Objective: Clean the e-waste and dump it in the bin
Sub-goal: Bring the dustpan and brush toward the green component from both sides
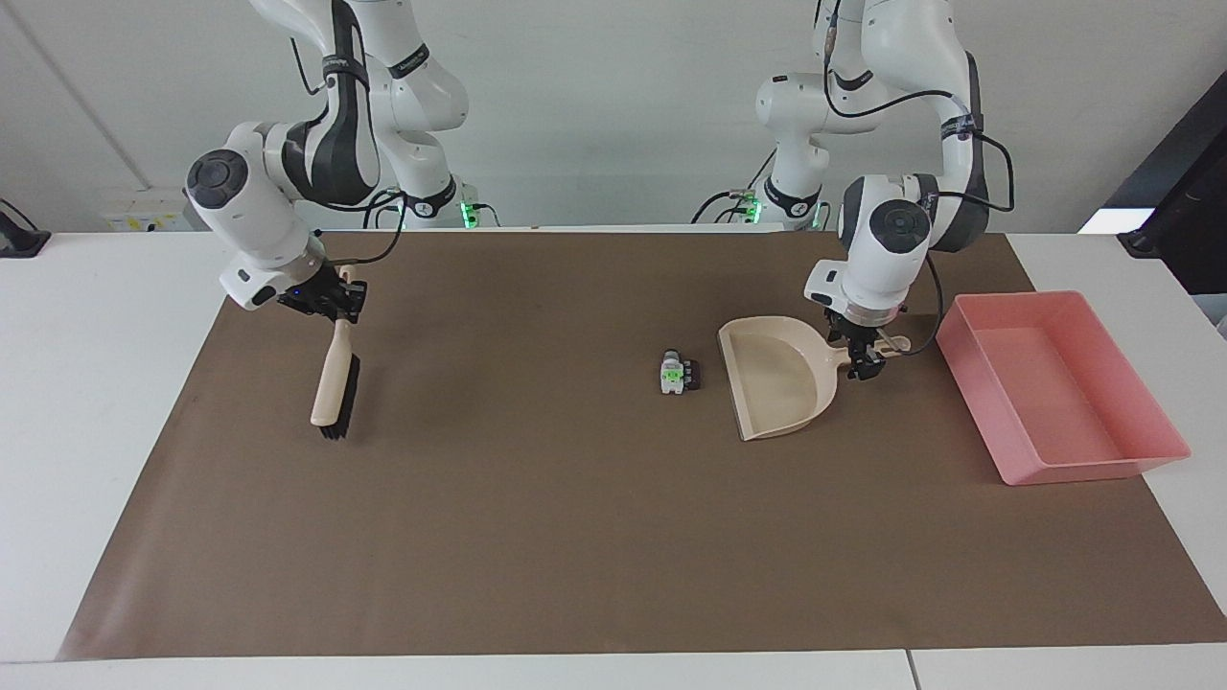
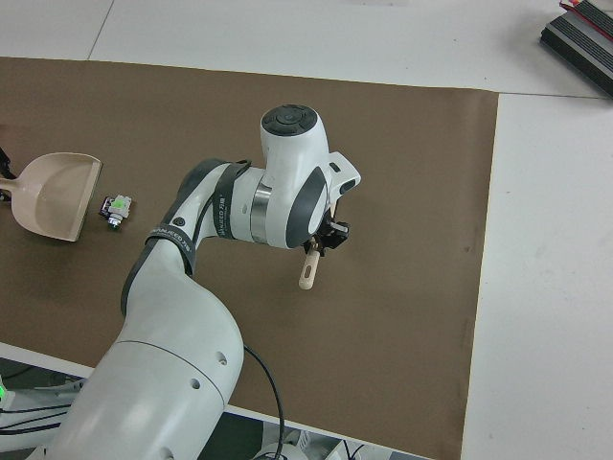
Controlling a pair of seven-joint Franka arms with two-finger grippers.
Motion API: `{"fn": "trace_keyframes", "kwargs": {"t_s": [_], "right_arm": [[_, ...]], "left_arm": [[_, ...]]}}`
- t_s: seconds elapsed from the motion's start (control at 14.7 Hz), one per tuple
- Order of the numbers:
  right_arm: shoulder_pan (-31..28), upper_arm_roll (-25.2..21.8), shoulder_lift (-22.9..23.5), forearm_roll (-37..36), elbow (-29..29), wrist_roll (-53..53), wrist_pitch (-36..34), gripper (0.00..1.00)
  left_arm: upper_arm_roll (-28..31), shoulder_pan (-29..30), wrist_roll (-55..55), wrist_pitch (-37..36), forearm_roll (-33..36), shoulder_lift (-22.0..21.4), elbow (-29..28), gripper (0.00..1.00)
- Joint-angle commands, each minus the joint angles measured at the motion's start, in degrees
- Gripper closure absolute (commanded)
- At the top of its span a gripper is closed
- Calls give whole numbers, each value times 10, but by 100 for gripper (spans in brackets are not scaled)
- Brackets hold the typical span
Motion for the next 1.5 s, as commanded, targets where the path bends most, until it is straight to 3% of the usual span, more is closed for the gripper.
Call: {"fn": "trace_keyframes", "kwargs": {"t_s": [0.0, 0.07, 0.34, 0.48, 0.95, 1.23, 1.43], "right_arm": [[40, 2, -4, -7, 34, 62, -44, 100], [61, 2, -4, -7, 43, 92, -58, 100], [141, 5, -4, -3, 51, 218, -63, 100], [199, 6, -2, 2, 50, 288, -56, 100], [370, 6, 48, 4, 50, 298, -30, 100], [404, 7, 51, 53, 48, 288, -7, 100], [409, 15, 96, 58, 82, 289, 8, 100]], "left_arm": [[3, 3, 20, -3, 9, -16, 4, 93], [3, 2, 21, -22, 9, -16, 18, 99], [3, -15, 19, -86, 10, -10, 64, 99], [3, -34, 18, -83, 64, -9, 64, 99], [3, -76, 18, -66, 107, -13, 32, 100], [3, -77, 18, -43, 107, -9, 11, 100], [3, -77, 18, -41, 116, -7, 7, 100]]}}
